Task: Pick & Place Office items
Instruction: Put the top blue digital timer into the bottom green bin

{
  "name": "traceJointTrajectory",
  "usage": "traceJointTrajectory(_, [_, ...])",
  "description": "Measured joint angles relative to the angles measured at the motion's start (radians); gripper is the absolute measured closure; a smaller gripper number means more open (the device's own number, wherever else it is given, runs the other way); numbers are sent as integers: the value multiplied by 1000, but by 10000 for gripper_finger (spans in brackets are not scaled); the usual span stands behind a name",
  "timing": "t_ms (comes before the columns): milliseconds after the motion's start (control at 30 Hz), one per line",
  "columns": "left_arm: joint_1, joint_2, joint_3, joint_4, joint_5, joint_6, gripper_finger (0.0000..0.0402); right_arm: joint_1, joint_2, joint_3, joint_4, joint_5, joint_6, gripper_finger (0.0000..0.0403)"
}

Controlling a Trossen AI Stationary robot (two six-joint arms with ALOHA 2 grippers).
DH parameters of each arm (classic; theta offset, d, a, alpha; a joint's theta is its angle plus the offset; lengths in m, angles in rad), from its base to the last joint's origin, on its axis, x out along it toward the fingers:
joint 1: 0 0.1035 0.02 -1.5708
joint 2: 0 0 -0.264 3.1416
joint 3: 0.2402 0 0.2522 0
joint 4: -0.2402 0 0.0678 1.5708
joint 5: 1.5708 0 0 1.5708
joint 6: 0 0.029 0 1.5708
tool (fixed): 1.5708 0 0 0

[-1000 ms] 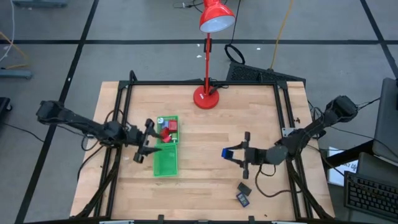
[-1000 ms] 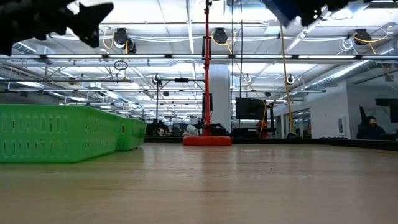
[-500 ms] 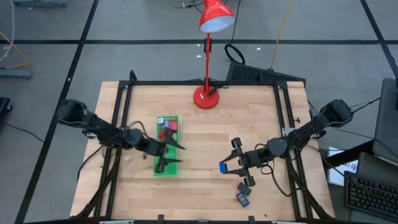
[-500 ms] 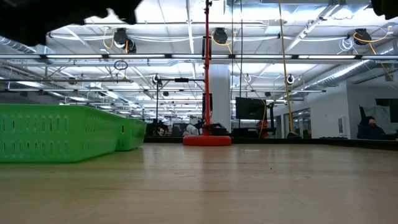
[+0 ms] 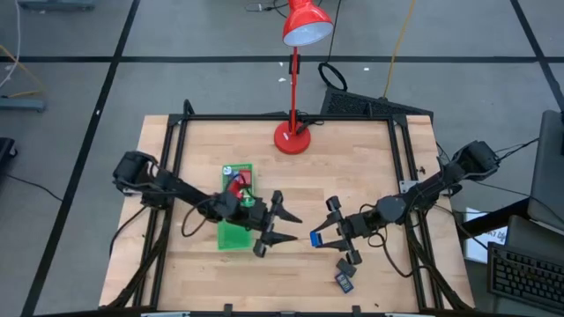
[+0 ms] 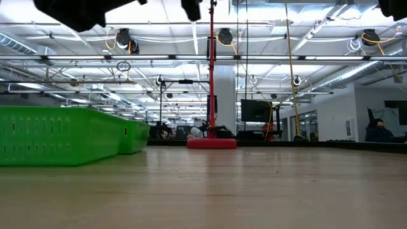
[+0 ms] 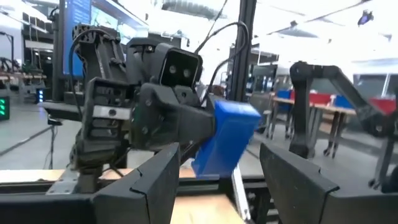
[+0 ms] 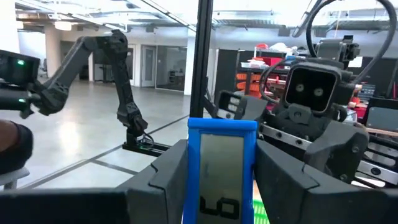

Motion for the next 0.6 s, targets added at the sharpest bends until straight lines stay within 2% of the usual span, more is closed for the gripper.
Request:
traceJointTrajectory(267, [1, 24, 46, 0, -17, -8, 176, 0, 0, 0, 0, 1, -15, 258])
traceJointTrajectory(467, [2, 24, 46, -74, -82, 100, 176, -1, -1, 0, 18, 5, -30, 253])
traceJointTrajectory(600, [2, 25, 46, -106, -105, 104, 176, -2, -1, 0, 15, 71, -68, 258])
